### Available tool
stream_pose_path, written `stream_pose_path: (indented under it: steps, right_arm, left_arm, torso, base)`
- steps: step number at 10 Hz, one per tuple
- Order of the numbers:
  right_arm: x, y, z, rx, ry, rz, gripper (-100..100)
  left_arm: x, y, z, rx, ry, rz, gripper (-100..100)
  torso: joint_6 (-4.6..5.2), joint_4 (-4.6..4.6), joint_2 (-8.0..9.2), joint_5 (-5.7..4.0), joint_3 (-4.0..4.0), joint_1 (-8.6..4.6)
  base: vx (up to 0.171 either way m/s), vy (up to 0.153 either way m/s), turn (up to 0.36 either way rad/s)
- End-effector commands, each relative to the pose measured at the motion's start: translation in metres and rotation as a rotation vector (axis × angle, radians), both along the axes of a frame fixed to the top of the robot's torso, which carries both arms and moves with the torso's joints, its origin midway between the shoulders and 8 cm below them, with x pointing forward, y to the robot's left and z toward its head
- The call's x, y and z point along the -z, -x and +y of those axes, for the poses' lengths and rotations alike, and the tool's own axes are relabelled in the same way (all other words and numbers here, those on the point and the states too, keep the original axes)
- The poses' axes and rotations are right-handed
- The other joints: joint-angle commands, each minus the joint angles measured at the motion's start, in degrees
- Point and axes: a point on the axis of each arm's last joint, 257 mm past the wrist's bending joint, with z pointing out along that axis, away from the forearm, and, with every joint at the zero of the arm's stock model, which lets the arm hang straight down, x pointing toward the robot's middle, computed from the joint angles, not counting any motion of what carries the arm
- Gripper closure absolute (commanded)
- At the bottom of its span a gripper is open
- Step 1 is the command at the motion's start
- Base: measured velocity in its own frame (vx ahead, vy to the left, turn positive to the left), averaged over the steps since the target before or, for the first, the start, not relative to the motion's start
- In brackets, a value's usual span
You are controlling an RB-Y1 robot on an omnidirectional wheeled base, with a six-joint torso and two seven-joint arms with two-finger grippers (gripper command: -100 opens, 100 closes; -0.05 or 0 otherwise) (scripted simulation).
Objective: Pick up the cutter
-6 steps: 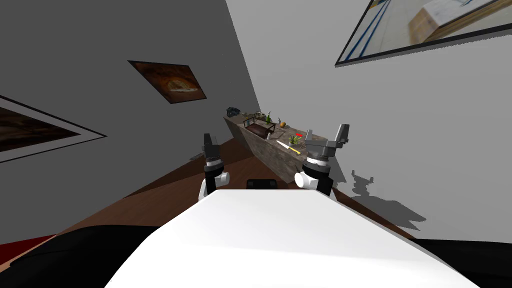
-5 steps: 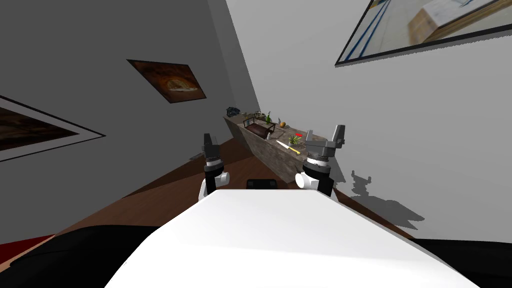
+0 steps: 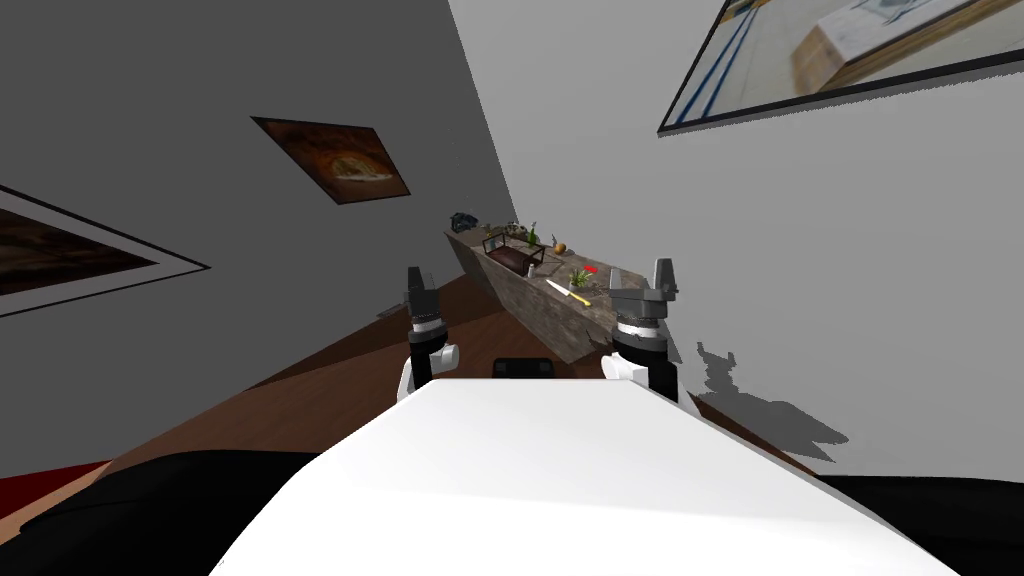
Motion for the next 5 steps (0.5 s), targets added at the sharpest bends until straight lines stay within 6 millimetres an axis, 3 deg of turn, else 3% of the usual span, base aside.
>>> stream_pose_path:
  steps: [1, 3, 5]
  right_arm:
    - [0.014, 0.0, -0.004, -0.004, 0.041, 0.052, -100]
    - [0.026, 0.0, -0.005, -0.014, 0.084, 0.095, -100]
    - [0.054, 0.003, -0.014, -0.012, 0.147, 0.187, -100]
  left_arm:
    - [0.0, 0.0, 0.0, 0.0, 0.0, 0.0, 0]
    - [0.0, 0.0, 0.0, 0.0, 0.0, 0.0, 0]
    - [0.0, 0.0, 0.0, 0.0, 0.0, 0.0, 0]
  torso:
    - [0.0, 0.0, 0.0, 0.0, 0.0, 0.0]
    - [0.0, 0.01, 0.07, -0.04, 0.04, -0.2]
    - [0.0, 0.01, 0.03, -0.02, 0.02, -0.09]
  base:
    - [-0.045, -0.118, 0.03]
    - [-0.06, -0.137, 0.034]
    - [-0.062, -0.133, 0.056]
